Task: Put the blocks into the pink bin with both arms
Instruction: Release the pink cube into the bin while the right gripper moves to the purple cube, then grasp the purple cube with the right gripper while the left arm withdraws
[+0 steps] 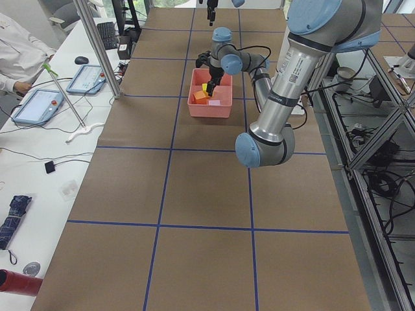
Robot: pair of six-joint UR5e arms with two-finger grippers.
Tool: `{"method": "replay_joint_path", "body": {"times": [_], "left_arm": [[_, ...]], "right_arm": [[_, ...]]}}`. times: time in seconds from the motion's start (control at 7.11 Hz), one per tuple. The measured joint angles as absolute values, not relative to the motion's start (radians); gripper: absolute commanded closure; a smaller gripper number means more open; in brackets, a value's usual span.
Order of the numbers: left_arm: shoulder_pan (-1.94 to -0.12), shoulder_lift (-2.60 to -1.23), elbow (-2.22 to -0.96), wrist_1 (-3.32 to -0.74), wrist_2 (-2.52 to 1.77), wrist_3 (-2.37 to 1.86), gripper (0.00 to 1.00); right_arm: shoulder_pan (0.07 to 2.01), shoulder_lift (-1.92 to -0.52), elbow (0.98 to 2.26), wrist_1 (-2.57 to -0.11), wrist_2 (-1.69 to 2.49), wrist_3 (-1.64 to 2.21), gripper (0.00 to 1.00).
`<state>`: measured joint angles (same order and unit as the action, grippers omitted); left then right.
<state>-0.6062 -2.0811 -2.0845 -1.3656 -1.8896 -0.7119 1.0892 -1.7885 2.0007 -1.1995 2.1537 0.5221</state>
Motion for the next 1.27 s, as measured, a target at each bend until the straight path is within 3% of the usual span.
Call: {"method": "replay_joint_path", "body": {"times": [0.42,1.27], "left_arm": [[-0.704,-2.037,-2.090,-1.346,-1.905,-0.575,0.00],[-0.711,-2.035,-2.091,-1.348,-1.907,-0.568,0.00]], "right_arm": [[0.968,-1.824,1.961,-1.038,2.088,0.661,0.00],[0.886,-1.905,1.827,-0.813,2.030,0.696,0.00]]}}
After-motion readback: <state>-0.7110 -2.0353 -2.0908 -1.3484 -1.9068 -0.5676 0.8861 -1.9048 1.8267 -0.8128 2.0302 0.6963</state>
